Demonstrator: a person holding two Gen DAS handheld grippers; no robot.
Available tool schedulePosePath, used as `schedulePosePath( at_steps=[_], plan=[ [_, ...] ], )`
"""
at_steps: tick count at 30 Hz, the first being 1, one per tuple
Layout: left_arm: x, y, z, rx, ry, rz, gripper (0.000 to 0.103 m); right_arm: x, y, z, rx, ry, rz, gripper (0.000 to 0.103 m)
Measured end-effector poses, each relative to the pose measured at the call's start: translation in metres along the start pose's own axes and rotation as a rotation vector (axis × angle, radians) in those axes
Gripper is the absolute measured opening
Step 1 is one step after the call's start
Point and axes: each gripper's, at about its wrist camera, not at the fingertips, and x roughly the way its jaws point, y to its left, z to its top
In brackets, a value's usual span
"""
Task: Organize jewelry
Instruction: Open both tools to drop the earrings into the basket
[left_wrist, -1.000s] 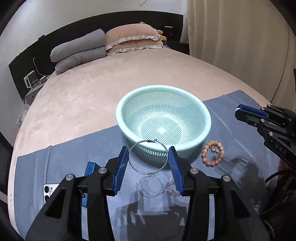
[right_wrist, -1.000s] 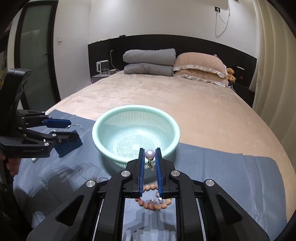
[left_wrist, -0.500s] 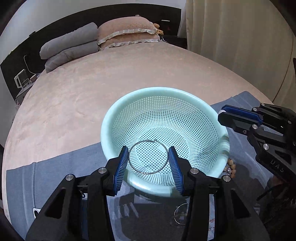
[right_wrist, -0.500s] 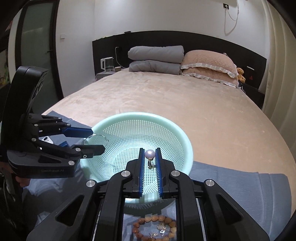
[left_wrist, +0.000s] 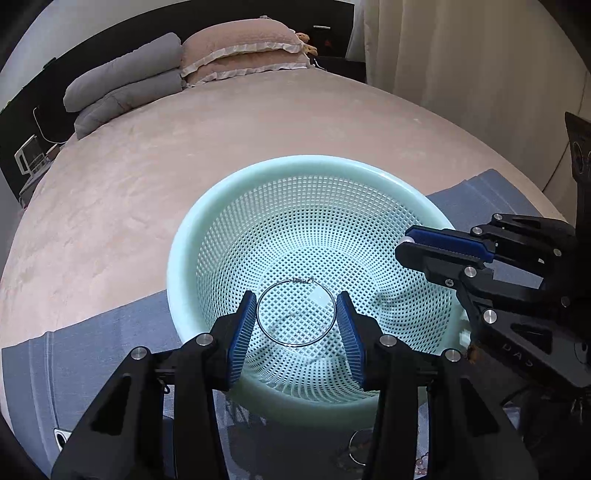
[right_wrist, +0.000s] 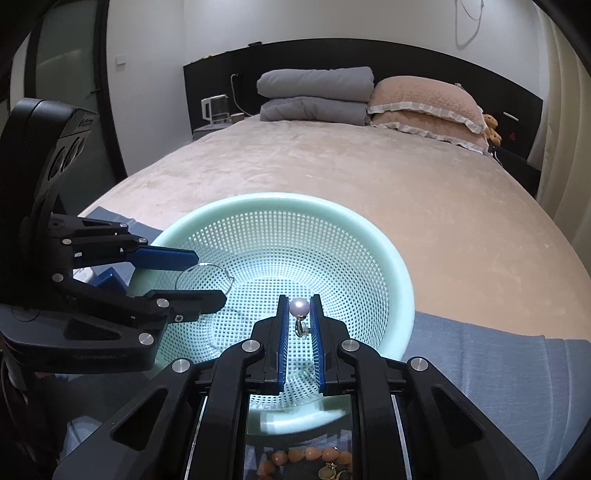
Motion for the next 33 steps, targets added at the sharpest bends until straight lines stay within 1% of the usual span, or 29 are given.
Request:
schedulePosePath(
  at_steps=[9,14,15,16,17,18,21,22,23,24,25,26,29,33],
  plan=[
    [0.003,0.005,0.004,-0.002,0.004,-0.002,0.046,0.002,-0.001,0.0,-0.001,0.009,-0.004,0.011],
    [0.001,0.004,0.004,0.003,-0.001,0.017,0.047,-0.003,0.0,0.0,-0.003,-0.013,-0.011,0.012],
    [0.0,0.005,0.004,0.001,-0.004,0.016,0.05,-0.004,0.0,0.0,-0.005,-0.018,-0.012,0.013],
    [-0.002,0.005,0.003,-0.002,-0.01,0.014,0.059,-0.005,0.0,0.0,-0.006,-0.023,-0.017,0.016],
    [-0.004,0.005,0.002,-0.001,-0.018,0.014,0.064,-0.006,0.0,0.0,-0.004,-0.028,-0.026,0.027],
    [-0.006,0.005,0.002,0.0,-0.024,0.016,0.069,-0.008,0.0,-0.003,-0.004,-0.034,-0.032,0.04],
    [-0.011,0.004,0.0,0.003,-0.033,0.025,0.072,-0.012,-0.001,-0.003,0.0,-0.047,-0.056,0.053],
    [-0.013,0.004,0.0,0.004,-0.035,0.032,0.074,-0.013,-0.002,-0.003,0.005,-0.049,-0.069,0.056],
    [-0.014,0.005,-0.001,0.003,-0.038,0.034,0.076,-0.014,-0.004,-0.003,0.013,-0.052,-0.079,0.062],
    [-0.016,0.006,-0.001,0.0,-0.043,0.034,0.082,-0.015,-0.006,-0.003,0.023,-0.055,-0.09,0.068],
    [-0.018,0.007,-0.002,-0.005,-0.049,0.04,0.098,-0.015,-0.008,-0.003,0.035,-0.056,-0.098,0.073],
    [-0.02,0.009,-0.003,-0.015,-0.059,0.049,0.097,-0.016,-0.01,-0.004,0.045,-0.058,-0.102,0.081],
    [-0.022,0.017,-0.006,-0.049,-0.056,0.041,0.097,-0.018,-0.015,-0.006,0.065,-0.055,-0.098,0.084],
    [-0.025,0.023,-0.012,-0.067,-0.047,0.06,0.097,-0.019,-0.017,-0.008,0.07,-0.047,-0.112,0.084]
  ],
)
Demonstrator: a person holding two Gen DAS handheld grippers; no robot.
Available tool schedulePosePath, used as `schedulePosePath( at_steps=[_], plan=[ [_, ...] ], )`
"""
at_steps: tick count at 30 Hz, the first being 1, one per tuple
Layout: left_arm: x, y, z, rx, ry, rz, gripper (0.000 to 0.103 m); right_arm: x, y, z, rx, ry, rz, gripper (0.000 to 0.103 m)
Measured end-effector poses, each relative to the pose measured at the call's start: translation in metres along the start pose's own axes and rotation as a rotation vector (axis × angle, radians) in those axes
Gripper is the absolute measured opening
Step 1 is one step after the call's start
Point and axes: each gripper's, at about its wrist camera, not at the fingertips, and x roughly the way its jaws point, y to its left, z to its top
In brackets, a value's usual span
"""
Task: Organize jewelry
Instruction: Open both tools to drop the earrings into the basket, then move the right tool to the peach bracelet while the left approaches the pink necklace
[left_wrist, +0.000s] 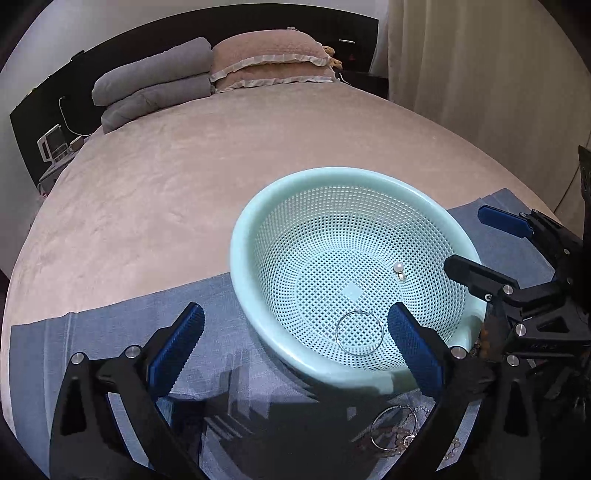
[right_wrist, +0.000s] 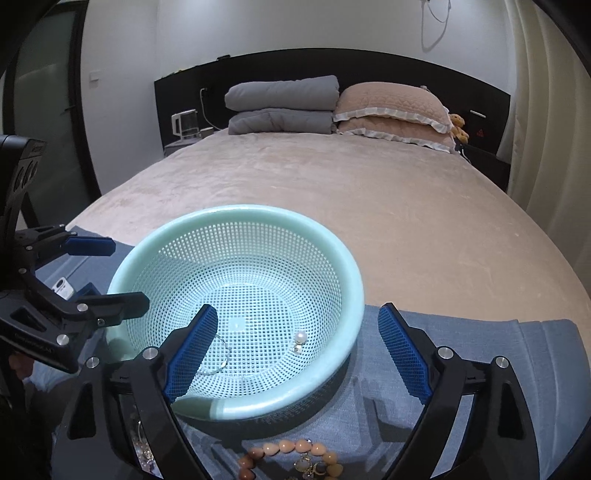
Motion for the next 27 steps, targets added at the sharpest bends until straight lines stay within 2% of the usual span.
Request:
schedulePosePath(
  at_steps=[12,27],
  plan=[
    [-0.02,-0.001,-0.024,0.028,0.014,0.017,0.097,-0.023,-0.013,-0.011,0.021,0.019,-0.036,0.086],
    [-0.014,-0.01,-0.071,0.032,0.119,-0.031,0.097,-0.041,-0.023,-0.039,0.041,0.079,-0.065,0.086]
  ],
)
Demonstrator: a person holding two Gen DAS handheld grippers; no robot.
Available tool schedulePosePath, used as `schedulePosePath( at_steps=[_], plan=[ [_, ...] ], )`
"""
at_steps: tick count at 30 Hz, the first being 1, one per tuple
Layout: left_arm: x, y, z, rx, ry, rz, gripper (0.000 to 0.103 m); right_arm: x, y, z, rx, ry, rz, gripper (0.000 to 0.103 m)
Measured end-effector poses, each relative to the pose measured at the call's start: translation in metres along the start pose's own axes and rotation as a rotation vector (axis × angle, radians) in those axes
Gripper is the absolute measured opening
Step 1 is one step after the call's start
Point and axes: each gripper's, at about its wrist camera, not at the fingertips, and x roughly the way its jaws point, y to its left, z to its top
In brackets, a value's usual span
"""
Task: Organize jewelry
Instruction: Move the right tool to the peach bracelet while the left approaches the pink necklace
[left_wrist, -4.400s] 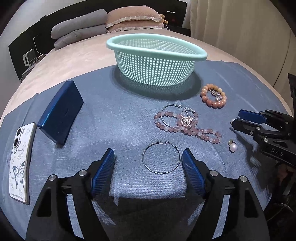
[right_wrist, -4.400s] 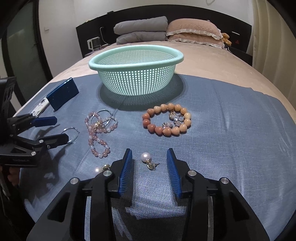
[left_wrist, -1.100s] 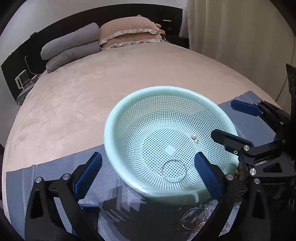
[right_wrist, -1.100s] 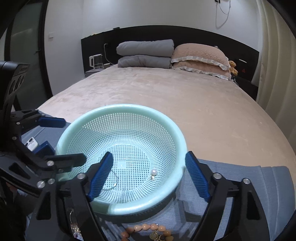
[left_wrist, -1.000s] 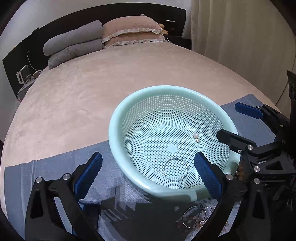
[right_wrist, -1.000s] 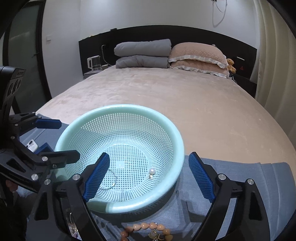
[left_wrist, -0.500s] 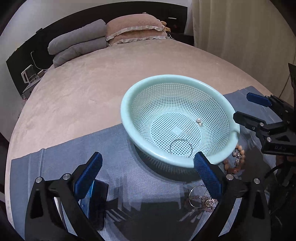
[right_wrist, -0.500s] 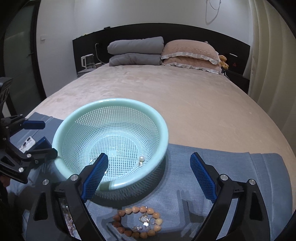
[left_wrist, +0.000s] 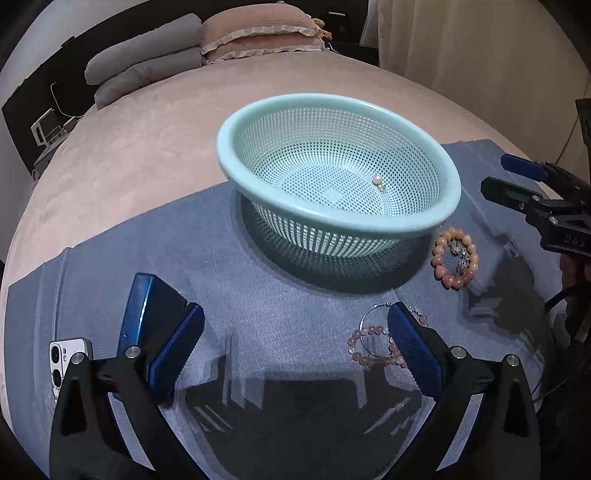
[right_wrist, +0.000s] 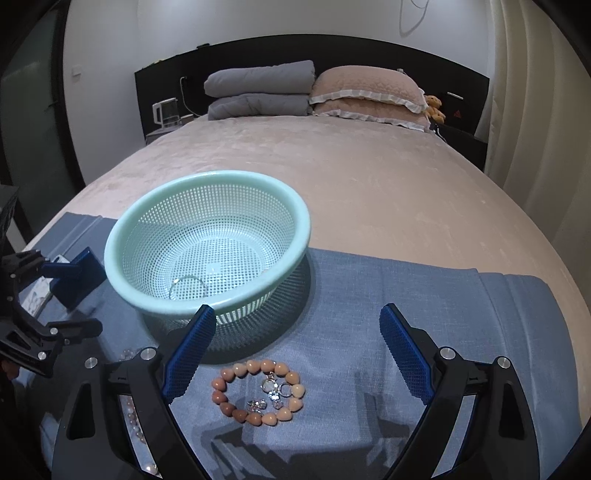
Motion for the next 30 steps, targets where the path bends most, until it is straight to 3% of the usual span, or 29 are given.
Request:
schedulePosePath(
  at_steps=[11,14,19,23,28,30],
  plan=[
    [0.022,-0.011,-0.022,0.028,0.067,-0.017,0.097,0.016,0.006,-0.027,-0.019,0.078,0.016,0.086],
    [0.028,-0.006,-0.021,0.011,0.071,-0.01,0.097,0.021,0.006,-0.033,-0.008,0.087,0.013,0.086],
    [0.041,0.006,-0.022,-0.063,0.1,-0.016,0.088,0.034,-0.005,-0.04,0.069,0.112,-0.005,0.084],
    [0.043,0.002,-0.022,-0.046,0.104,0.003,0.087,0.047,-0.008,-0.051,0.097,0.159,0.012,0.068],
    [0.042,-0.008,-0.028,0.007,0.092,0.037,0.069,0.053,0.0,-0.057,0.064,0.175,-0.003,0.051],
    [0.04,-0.011,-0.03,0.016,0.085,0.038,0.065,0.053,0.004,-0.057,0.046,0.175,-0.001,0.034]
  ],
)
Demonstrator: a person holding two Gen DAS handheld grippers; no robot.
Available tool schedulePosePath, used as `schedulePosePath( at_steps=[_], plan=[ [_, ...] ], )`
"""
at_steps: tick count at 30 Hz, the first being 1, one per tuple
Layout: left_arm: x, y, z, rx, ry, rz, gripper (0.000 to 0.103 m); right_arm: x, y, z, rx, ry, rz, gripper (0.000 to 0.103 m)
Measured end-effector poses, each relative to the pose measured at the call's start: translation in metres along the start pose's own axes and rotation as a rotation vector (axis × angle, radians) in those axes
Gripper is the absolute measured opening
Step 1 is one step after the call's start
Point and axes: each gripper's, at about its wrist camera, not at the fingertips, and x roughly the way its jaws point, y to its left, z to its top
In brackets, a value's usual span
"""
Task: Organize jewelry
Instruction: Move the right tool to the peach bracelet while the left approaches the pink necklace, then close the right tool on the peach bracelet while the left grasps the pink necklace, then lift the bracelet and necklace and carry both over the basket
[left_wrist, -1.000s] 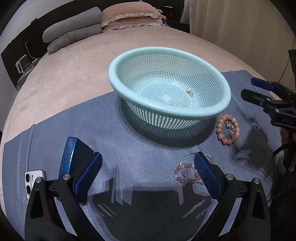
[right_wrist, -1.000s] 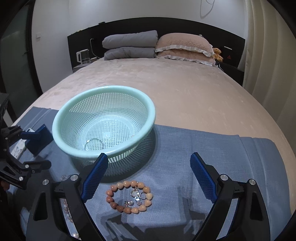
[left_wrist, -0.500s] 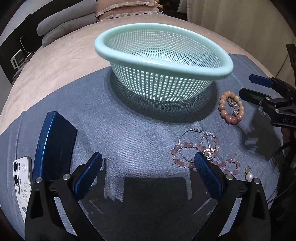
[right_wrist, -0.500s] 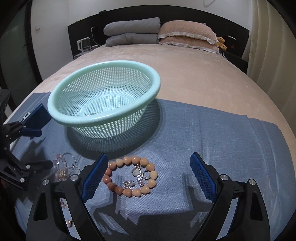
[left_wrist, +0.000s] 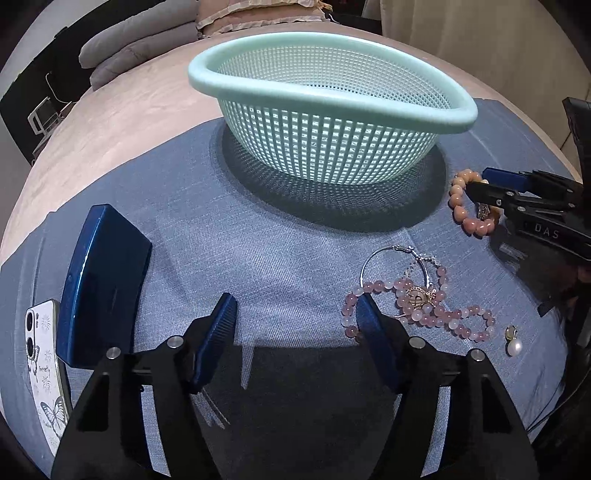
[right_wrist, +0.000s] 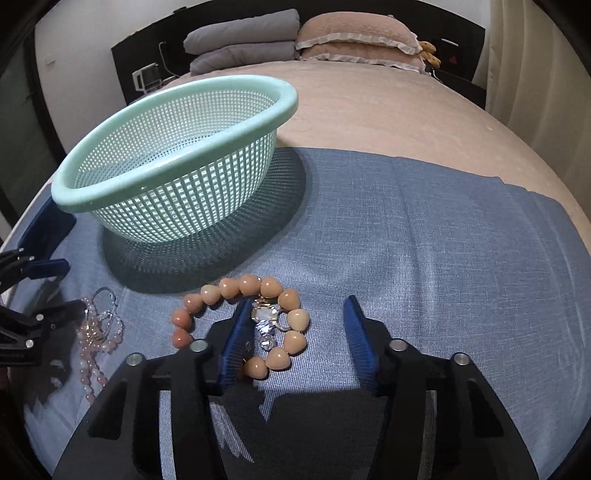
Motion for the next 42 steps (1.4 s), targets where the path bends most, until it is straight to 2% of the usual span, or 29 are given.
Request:
schedulePosePath(
  at_steps=[2,3,4,7,10,15,19,28,42],
  plan=[
    [-0.003,-0.002,-0.003,0.019,-0.007,-0.006,0.056,0.0,0.005,0.0,-0.024,0.0,0.009,0.024],
    [-0.005,-0.004,-0.004,0.032,-0.011,-0.013,0.046,-0.001,0.008,0.0,-0.037,0.0,0.011,0.018],
    [-0.006,-0.008,-0.005,0.044,-0.014,-0.025,0.032,-0.001,0.01,-0.001,-0.047,-0.002,0.003,0.017],
    [-0.006,-0.017,-0.007,0.059,-0.019,-0.058,0.007,-0.003,0.01,0.0,-0.046,-0.003,0.01,0.017],
    [-0.01,-0.016,-0.01,0.039,-0.02,-0.069,0.006,-0.005,0.006,-0.001,-0.03,0.0,0.033,0.017],
    [-0.022,-0.016,-0.02,-0.035,-0.004,-0.161,0.006,-0.016,-0.004,-0.004,0.04,-0.004,0.099,0.016],
    [-0.028,-0.012,-0.025,-0.049,0.013,-0.218,0.006,-0.027,-0.008,-0.002,0.063,-0.026,0.122,0.016],
    [-0.072,-0.003,-0.017,-0.032,-0.051,-0.233,0.006,-0.071,-0.001,0.01,0.023,-0.109,0.134,0.016],
    [-0.147,-0.001,0.027,0.055,-0.184,-0.153,0.006,-0.135,0.004,0.038,-0.032,-0.246,0.137,0.016]
  ],
)
